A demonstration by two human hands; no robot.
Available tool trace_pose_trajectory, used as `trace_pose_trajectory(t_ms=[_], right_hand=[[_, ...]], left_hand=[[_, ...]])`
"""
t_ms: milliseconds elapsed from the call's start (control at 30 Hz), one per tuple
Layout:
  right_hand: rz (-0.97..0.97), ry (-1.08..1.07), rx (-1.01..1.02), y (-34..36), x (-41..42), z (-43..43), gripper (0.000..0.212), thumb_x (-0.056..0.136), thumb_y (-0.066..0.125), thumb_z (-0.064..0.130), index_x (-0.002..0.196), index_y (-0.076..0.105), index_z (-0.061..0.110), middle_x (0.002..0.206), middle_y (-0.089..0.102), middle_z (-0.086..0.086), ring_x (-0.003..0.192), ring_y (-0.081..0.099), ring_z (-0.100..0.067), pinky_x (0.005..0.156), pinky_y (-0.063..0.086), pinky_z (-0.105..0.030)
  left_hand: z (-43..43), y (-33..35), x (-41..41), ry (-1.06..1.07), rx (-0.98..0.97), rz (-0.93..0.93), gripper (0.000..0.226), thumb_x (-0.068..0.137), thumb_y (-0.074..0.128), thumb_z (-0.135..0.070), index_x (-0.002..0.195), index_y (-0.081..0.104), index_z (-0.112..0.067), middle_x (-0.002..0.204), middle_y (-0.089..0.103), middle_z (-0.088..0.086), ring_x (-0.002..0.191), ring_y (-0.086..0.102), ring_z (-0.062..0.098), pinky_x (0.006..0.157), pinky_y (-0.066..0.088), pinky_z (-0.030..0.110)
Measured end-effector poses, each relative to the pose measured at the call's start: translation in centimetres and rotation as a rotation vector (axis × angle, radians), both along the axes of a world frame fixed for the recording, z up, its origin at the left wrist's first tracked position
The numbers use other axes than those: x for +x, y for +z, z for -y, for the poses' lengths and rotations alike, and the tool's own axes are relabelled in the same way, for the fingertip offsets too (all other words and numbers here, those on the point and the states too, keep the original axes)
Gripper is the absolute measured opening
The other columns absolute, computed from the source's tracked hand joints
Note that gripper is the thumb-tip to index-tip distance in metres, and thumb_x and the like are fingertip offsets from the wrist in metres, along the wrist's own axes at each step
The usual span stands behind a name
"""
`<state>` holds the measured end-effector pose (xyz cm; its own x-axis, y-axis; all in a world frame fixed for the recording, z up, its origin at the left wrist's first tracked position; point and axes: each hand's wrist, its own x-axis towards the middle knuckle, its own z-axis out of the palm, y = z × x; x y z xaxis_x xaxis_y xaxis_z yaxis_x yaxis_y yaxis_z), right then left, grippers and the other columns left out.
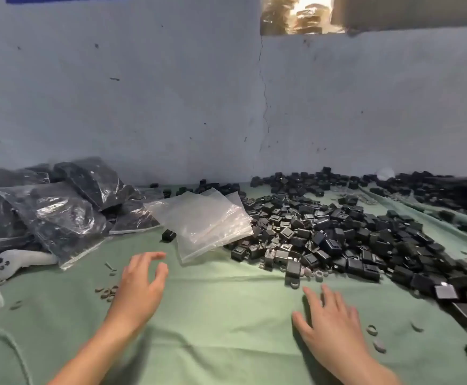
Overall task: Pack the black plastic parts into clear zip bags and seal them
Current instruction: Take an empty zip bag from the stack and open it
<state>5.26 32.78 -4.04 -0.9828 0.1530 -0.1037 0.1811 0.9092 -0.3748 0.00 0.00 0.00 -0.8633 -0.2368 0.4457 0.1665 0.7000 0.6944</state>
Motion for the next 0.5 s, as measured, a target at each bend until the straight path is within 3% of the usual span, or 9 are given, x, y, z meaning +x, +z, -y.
trace_pose_trajectory(t_ms=[133,333,433,500], right_hand=[[-0.115,-0.005,0.024,-0.9,-1.4,-0.8,0.062,0.101,0.02,0.057,0.159,0.012,0.035,0.169,0.004,-0.004,0.155,0.003,-0.026,0.122,0.006,-0.053],[-0.15,-0.049,-0.017,-1.0,-3.2,-4.0,0.056,0.103,0.02,0.052,0.157,0.016,0.038,0.168,0.006,-0.001,0.154,0.006,-0.024,0.123,0.008,-0.052],[-0.197,-0.119,0.05,-1.8,-3.1,-4.9,0.055,0.102,0.018,0.051,0.156,0.016,0.038,0.168,0.008,-0.001,0.154,0.008,-0.024,0.123,0.012,-0.05],[-0.208,-0.149,0.112,-1.9,-3.1,-5.0,0.053,0.103,0.017,0.049,0.155,0.016,0.037,0.167,0.01,-0.001,0.153,0.01,-0.024,0.122,0.013,-0.049]], left_hand=[[-4.8,1.5,-6.8,-0.1,-0.157,0.163,0.033,0.101,0.047,-0.024,0.131,0.055,-0.015,0.137,0.053,0.004,0.128,0.047,0.023,0.105,0.037,0.037],[-6.3,1.0,-14.5,-0.015,-0.411,0.365,0.05,0.103,0.038,-0.026,0.151,0.034,-0.013,0.154,0.04,0.009,0.138,0.041,0.028,0.109,0.038,0.042],[-6.3,0.1,-16.5,0.024,-0.569,0.44,0.04,0.101,0.038,-0.026,0.14,0.045,-0.017,0.138,0.056,0.011,0.124,0.053,0.031,0.1,0.04,0.04],[-6.1,-0.2,-16.9,0.056,-0.595,0.367,0.027,0.1,0.037,-0.023,0.113,0.06,-0.02,0.115,0.068,0.009,0.103,0.059,0.03,0.092,0.038,0.039]])
